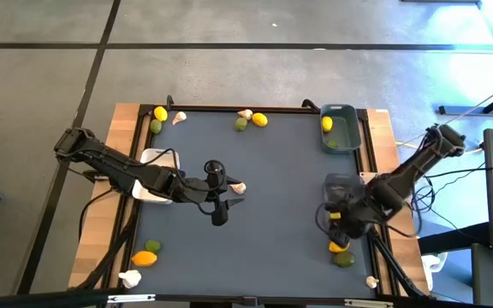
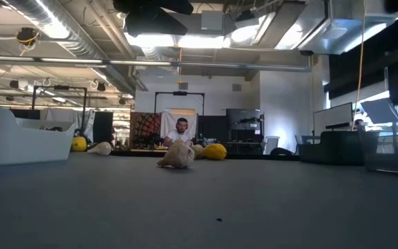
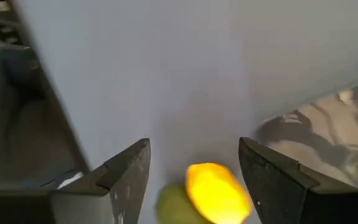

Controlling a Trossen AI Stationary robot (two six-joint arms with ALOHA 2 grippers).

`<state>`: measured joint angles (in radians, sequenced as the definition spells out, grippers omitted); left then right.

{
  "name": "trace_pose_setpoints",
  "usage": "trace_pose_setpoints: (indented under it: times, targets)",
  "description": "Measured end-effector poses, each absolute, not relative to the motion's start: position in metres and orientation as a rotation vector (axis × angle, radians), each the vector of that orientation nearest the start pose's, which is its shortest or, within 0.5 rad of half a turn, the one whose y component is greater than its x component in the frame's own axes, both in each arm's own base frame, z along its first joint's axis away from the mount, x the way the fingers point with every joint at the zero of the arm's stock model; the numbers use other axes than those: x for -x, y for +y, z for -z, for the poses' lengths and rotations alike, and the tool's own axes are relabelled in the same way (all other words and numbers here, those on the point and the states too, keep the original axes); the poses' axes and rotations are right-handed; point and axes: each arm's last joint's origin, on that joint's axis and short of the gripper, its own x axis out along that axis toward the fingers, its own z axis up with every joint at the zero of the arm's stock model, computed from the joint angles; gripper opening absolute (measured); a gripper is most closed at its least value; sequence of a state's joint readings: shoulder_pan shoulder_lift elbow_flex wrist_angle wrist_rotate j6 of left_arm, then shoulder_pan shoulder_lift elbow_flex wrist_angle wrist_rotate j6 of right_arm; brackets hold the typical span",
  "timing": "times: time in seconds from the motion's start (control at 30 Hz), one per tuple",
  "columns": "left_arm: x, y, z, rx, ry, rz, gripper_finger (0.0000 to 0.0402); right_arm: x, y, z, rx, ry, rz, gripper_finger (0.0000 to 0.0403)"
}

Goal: Sort produce into baskets
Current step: Put the lemon into the blue bin

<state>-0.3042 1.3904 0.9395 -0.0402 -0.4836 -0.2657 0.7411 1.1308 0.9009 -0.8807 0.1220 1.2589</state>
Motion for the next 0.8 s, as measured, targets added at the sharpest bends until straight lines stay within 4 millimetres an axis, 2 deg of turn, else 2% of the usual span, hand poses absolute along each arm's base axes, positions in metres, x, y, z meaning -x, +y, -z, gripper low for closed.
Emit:
trace_pose_setpoints:
  times: [0.27,0.43,0.8]
  targets:
    - [-0.292,-0.078,-0.267,0.080,0.425,-0.236,0.0255,-0.141,0.166,-0.259,-0.682,1.089,0.065,0.0243]
    - [-0.292,-0.078,-0.267,0.089,0.424,-0.238,0.0255,-0.137,0.184,-0.250,-0.666,1.102,0.054,0.0243]
    - [-0.292,-0.076,-0.267,0.103,0.422,-0.246,0.0255,-0.137,0.201,-0.224,-0.593,1.199,0.117,0.0243]
